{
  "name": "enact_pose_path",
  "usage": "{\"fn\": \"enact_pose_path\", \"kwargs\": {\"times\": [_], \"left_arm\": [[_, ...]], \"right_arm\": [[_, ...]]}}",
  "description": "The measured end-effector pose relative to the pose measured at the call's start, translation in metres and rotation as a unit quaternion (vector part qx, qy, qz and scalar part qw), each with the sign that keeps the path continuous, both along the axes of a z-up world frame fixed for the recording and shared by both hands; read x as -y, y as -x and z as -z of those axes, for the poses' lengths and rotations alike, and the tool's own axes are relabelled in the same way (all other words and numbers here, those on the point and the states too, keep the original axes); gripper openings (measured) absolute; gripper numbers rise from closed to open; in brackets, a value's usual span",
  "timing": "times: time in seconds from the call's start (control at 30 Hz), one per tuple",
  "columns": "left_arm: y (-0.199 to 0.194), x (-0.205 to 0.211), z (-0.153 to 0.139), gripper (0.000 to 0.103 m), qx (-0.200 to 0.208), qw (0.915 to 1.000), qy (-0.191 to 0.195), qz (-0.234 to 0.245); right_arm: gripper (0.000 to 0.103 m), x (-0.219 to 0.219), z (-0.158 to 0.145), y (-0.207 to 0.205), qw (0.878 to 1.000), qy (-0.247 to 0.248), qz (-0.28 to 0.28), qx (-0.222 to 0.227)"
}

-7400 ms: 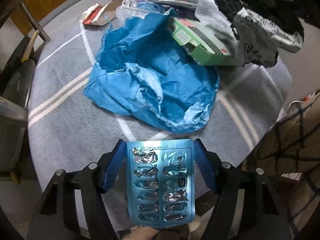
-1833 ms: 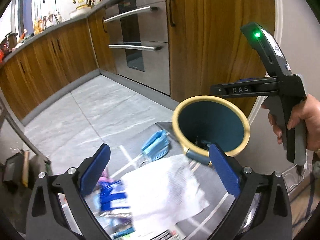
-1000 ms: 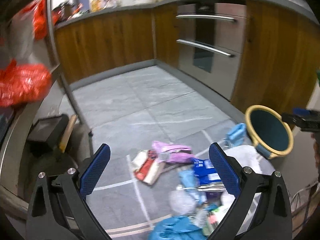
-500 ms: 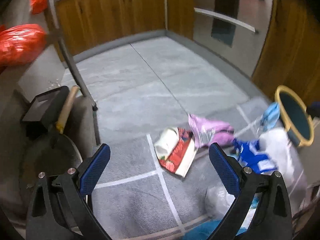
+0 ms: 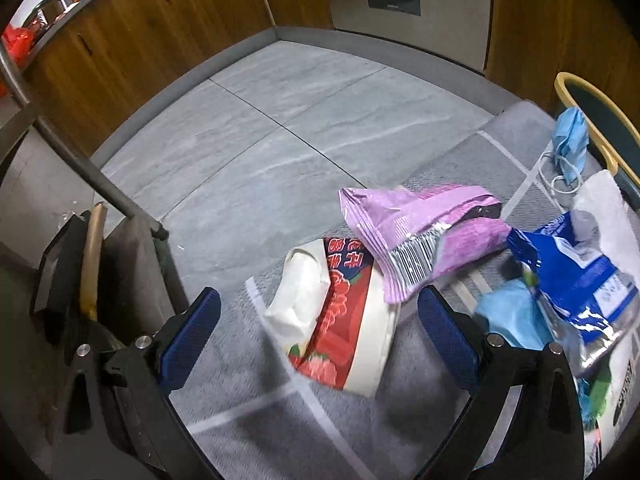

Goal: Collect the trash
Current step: 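Grasp the paper cup with the left tool while the right tool grasps the blue face mask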

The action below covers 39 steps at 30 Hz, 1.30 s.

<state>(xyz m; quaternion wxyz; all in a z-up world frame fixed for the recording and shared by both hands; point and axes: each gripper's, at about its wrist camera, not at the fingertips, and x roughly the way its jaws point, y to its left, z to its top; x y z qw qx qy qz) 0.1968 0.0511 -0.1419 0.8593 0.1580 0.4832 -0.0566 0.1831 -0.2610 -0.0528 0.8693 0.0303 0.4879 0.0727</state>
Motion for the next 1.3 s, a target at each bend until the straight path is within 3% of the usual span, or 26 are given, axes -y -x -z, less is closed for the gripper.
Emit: {"fn": "enact_pose_path", "kwargs": {"times": [0.1,0.17,0.2,0.33,0.47,0.67,0.83,0.93,1.0,1.07,1.3], "left_arm": [[-0.004,0.003,0.004,0.096,-0.003,0.9999,0.006,0.016],[-0.005,0.006,0.008,0.084,-0.011,0.9993,0.009,0.034],[-0.005,0.007,0.012,0.070,-0.023,0.9989,0.011,0.038],[0.001,0.005,0.012,0.058,-0.023,0.9990,0.017,0.034],[0.007,-0.005,0.009,0.055,-0.027,0.9984,0.043,0.026],[0.015,-0.008,0.007,0.051,-0.033,0.9979,0.043,0.036],[0.017,-0.016,0.002,0.048,-0.036,0.9971,0.057,0.035],[0.017,-0.019,0.000,0.046,-0.038,0.9970,0.058,0.035],[0.019,-0.018,-0.001,0.044,-0.040,0.9971,0.054,0.037],[0.021,-0.018,-0.002,0.043,-0.044,0.9968,0.055,0.039],[0.026,-0.024,-0.009,0.038,-0.054,0.9964,0.057,0.032]], "right_arm": [[0.097,0.004,0.004,-0.006,1.000,-0.004,0.003,-0.004],[0.097,0.006,0.007,-0.013,1.000,-0.015,0.006,-0.003],[0.097,0.005,0.008,-0.016,1.000,-0.018,0.003,0.000],[0.097,-0.011,0.020,-0.027,1.000,-0.005,-0.024,0.011],[0.097,-0.028,0.041,-0.040,0.998,0.023,-0.053,0.003],[0.094,-0.042,0.075,-0.057,0.995,0.058,-0.070,-0.031],[0.071,-0.045,0.088,-0.061,0.994,0.067,-0.075,-0.050],[0.055,-0.043,0.087,-0.061,0.994,0.060,-0.076,-0.053],[0.037,-0.042,0.085,-0.059,0.994,0.051,-0.077,-0.056],[0.028,-0.041,0.083,-0.058,0.994,0.049,-0.078,-0.055],[0.019,-0.044,0.075,-0.054,0.994,0.045,-0.085,-0.048]]}}
